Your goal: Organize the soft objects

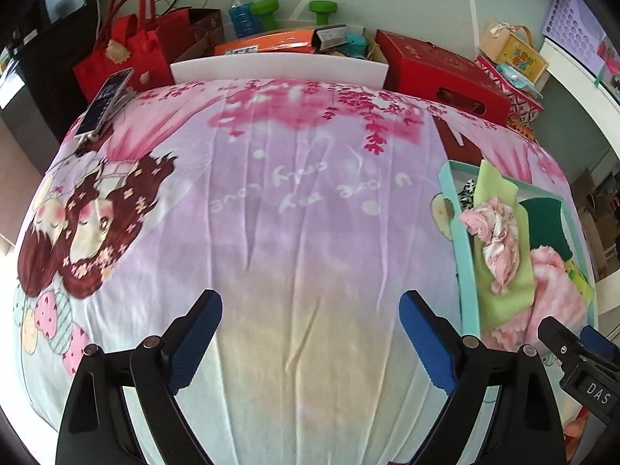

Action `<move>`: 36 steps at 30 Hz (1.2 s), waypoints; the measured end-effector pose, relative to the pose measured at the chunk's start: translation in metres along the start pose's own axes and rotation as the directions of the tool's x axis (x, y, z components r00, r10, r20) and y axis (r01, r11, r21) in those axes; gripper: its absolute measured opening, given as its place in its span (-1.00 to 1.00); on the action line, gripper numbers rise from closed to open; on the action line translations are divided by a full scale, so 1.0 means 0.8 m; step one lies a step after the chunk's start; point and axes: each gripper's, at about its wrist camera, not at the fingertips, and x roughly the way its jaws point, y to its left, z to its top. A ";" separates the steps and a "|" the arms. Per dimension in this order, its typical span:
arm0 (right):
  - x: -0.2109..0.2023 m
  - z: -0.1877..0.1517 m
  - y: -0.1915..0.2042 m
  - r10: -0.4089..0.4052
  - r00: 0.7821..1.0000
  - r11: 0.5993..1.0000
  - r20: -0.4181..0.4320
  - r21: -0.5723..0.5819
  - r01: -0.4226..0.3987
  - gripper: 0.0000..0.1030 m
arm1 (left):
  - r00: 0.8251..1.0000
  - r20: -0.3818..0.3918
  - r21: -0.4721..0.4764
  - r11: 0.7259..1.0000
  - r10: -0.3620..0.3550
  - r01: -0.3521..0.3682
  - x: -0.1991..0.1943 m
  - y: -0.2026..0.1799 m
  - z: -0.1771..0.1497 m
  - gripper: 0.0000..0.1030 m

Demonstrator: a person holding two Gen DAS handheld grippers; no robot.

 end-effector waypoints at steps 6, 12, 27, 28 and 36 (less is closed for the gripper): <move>-0.004 -0.010 0.012 0.005 1.000 0.999 -0.002 -0.033 -0.005 1.00 | 0.994 -0.006 -0.011 0.994 0.108 -0.108 -0.006 0.015 -0.013 0.81; -0.008 -0.016 0.018 0.001 1.000 0.999 0.001 -0.046 -0.001 1.00 | 0.984 -0.011 0.004 0.984 0.179 -0.179 -0.010 0.024 -0.027 0.81; -0.024 -0.025 0.038 -0.001 1.000 0.995 0.024 -0.101 0.003 1.00 | 0.982 -0.033 0.029 0.982 0.186 -0.185 -0.011 0.029 -0.050 0.81; -0.025 -0.025 0.039 -0.002 1.000 0.994 0.027 -0.105 0.005 1.00 | 0.982 -0.033 0.027 0.982 0.185 -0.185 -0.011 0.029 -0.050 0.81; -0.026 -0.024 0.042 -0.007 0.999 0.993 0.035 -0.115 0.011 1.00 | 0.983 -0.030 0.010 0.983 0.181 -0.181 -0.009 0.034 -0.046 0.81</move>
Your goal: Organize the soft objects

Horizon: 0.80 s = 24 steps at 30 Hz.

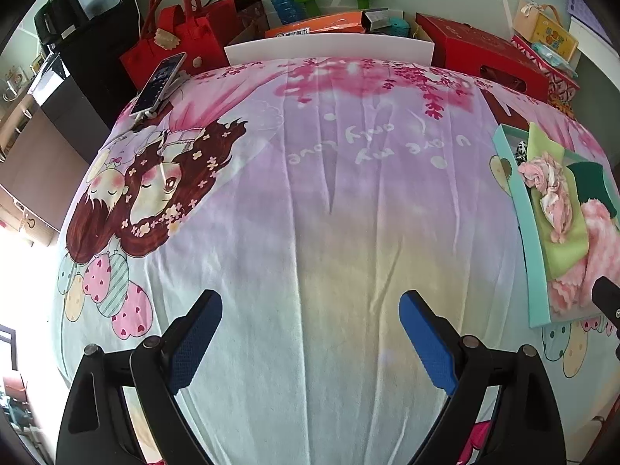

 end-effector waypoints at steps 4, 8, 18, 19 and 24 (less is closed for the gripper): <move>0.003 -0.001 0.002 0.003 1.000 1.000 -0.007 -0.004 -0.003 1.00 | 1.000 -0.001 -0.004 1.000 -0.001 0.001 0.001 0.001 0.002 0.81; 0.006 -0.002 0.005 -0.002 1.000 1.000 -0.014 -0.013 0.002 1.00 | 1.000 0.002 -0.003 1.000 0.006 -0.006 0.001 0.002 0.004 0.81; 0.006 -0.003 0.011 0.017 1.000 0.999 -0.008 -0.030 -0.017 1.00 | 1.000 0.008 0.004 1.000 0.013 -0.013 0.002 -0.001 0.006 0.81; 0.007 -0.003 0.011 0.019 1.000 0.999 -0.008 -0.030 -0.019 1.00 | 1.000 0.007 0.005 1.000 0.014 -0.014 0.002 -0.002 0.006 0.81; 0.009 -0.002 0.010 0.026 1.000 0.999 -0.012 -0.029 -0.026 1.00 | 1.000 0.006 0.004 1.000 0.019 -0.019 0.004 -0.004 0.006 0.81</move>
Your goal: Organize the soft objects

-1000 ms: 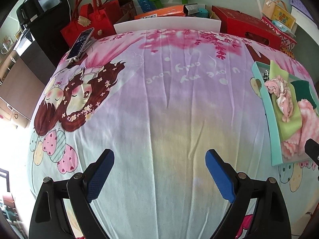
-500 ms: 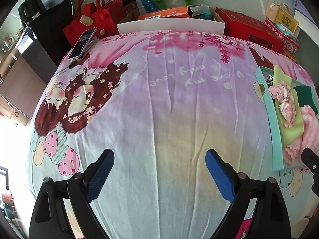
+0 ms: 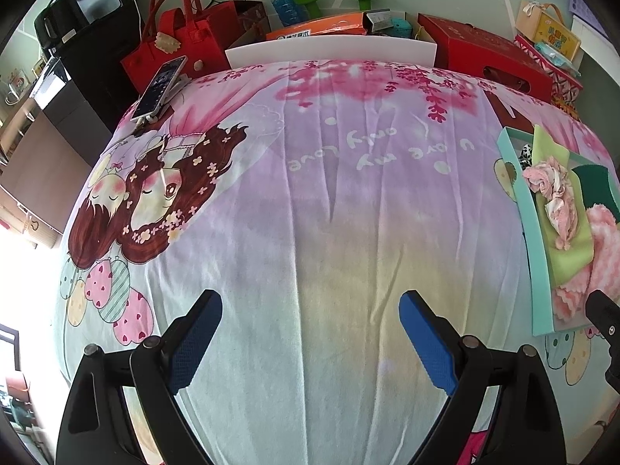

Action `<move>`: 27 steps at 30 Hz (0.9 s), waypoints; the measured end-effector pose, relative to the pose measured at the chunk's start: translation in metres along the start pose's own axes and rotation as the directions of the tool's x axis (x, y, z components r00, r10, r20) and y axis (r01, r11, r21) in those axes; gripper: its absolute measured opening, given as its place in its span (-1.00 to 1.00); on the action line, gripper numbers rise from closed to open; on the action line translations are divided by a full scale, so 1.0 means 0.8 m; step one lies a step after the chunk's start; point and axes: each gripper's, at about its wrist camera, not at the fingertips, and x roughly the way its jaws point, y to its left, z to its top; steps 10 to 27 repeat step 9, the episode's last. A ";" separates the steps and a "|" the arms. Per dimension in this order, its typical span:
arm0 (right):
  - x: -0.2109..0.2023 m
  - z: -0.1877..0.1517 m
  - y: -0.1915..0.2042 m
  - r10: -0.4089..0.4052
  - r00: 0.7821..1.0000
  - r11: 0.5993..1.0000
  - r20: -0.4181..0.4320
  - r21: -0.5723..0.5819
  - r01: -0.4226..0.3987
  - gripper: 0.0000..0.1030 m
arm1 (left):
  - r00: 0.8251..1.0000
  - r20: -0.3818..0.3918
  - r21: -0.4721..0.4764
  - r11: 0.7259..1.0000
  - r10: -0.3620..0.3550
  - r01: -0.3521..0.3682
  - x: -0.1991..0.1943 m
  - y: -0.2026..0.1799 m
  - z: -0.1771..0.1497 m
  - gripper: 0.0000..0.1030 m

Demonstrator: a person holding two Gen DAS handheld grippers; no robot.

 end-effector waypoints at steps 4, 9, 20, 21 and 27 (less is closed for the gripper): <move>0.000 0.000 0.000 0.002 1.000 1.000 0.001 0.001 -0.002 1.00 | 1.000 0.006 -0.010 1.000 -0.016 0.016 -0.002 0.002 0.000 0.81; 0.000 0.000 -0.001 0.005 1.000 1.000 0.003 0.002 -0.005 1.00 | 0.998 0.052 -0.019 1.000 -0.019 0.020 -0.012 0.003 0.001 0.81; 0.000 0.000 -0.001 0.005 1.000 1.000 0.003 0.002 -0.005 1.00 | 0.998 0.052 -0.019 1.000 -0.019 0.020 -0.012 0.003 0.001 0.81; 0.000 0.000 -0.001 0.005 1.000 1.000 0.003 0.002 -0.005 1.00 | 0.998 0.052 -0.019 1.000 -0.019 0.020 -0.012 0.003 0.001 0.81; 0.000 0.000 -0.001 0.005 1.000 1.000 0.003 0.002 -0.005 1.00 | 0.998 0.052 -0.019 1.000 -0.019 0.020 -0.012 0.003 0.001 0.81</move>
